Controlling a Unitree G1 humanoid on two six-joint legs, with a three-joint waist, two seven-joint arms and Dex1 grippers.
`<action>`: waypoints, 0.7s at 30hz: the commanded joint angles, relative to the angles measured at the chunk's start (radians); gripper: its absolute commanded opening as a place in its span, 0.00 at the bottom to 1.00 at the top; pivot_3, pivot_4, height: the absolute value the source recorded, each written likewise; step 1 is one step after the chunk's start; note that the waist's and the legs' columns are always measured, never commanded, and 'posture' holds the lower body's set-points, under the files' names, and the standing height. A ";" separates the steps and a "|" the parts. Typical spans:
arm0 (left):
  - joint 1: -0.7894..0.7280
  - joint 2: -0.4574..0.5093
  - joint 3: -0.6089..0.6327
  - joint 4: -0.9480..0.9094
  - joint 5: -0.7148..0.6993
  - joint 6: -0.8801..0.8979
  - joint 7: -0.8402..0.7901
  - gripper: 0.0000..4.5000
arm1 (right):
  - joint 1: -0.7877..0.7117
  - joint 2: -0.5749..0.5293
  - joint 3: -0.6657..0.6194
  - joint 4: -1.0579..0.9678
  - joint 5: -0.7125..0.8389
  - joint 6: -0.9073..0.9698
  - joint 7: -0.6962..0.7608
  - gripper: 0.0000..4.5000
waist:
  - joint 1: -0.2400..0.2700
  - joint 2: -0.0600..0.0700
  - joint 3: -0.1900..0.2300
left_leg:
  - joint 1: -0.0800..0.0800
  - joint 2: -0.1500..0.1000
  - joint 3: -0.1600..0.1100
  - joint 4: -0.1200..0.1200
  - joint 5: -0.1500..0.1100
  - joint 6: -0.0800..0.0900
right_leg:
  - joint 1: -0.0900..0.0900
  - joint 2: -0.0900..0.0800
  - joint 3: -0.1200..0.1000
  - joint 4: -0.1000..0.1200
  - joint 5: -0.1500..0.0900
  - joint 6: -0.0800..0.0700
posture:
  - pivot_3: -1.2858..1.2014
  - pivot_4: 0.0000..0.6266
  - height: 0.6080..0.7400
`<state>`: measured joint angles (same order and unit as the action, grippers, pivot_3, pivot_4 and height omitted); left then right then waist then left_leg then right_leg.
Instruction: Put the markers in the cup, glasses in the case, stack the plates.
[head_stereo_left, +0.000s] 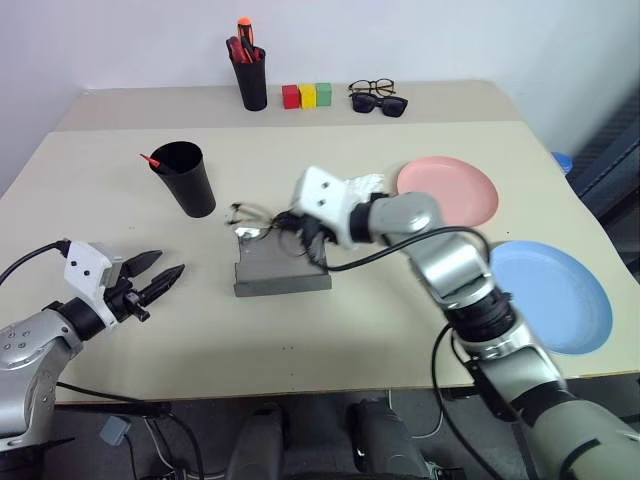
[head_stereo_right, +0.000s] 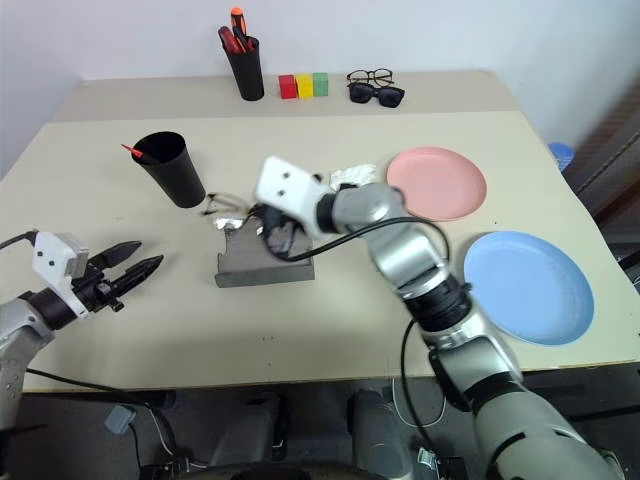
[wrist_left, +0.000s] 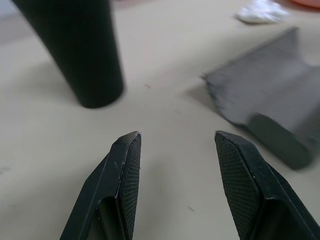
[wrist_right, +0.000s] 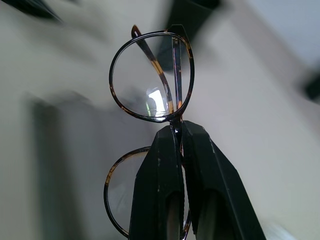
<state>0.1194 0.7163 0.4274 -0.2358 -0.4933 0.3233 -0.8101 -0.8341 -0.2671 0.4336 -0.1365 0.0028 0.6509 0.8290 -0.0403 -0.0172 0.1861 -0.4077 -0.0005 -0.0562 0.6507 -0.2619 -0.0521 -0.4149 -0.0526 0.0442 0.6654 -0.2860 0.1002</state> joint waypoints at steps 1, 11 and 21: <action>0.017 0.020 0.029 -0.052 -0.025 0.014 -0.013 0.53 | 0.006 0.034 0.034 0.045 -0.039 -0.028 -0.057 0.01 | 0.001 0.000 0.000 | 0.000 0.000 0.000 0.000 0.000 0.000 | 0.000 0.000 0.000 0.000 0.000 0.000 | 0.52 0.24 1.00; 0.031 0.015 0.039 -0.078 -0.024 0.025 0.013 0.53 | 0.076 -0.049 0.110 0.079 -0.144 -0.111 -0.064 0.01 | -0.003 0.000 0.000 | 0.000 -0.001 0.000 -0.001 0.000 0.000 | -0.001 0.000 -0.001 0.000 0.000 0.000 | 0.52 0.24 1.00; -0.030 0.019 0.003 -0.058 -0.004 0.037 0.034 0.53 | 0.105 -0.069 0.093 0.010 -0.124 -0.071 -0.005 0.07 | -0.003 0.000 0.000 | 0.000 -0.001 -0.001 -0.001 0.000 0.000 | 0.000 0.002 -0.001 0.000 0.000 0.000 | 0.52 0.24 1.00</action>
<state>0.1022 0.7256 0.4287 -0.2836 -0.5022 0.3648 -0.7833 -0.7195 -0.3490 0.5448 -0.0849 -0.1326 0.5769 0.8224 -0.0435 -0.0172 0.1861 -0.4075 -0.0017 -0.0567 0.6501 -0.2619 -0.0523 -0.4152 -0.0509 0.0436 0.6654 -0.2860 0.1001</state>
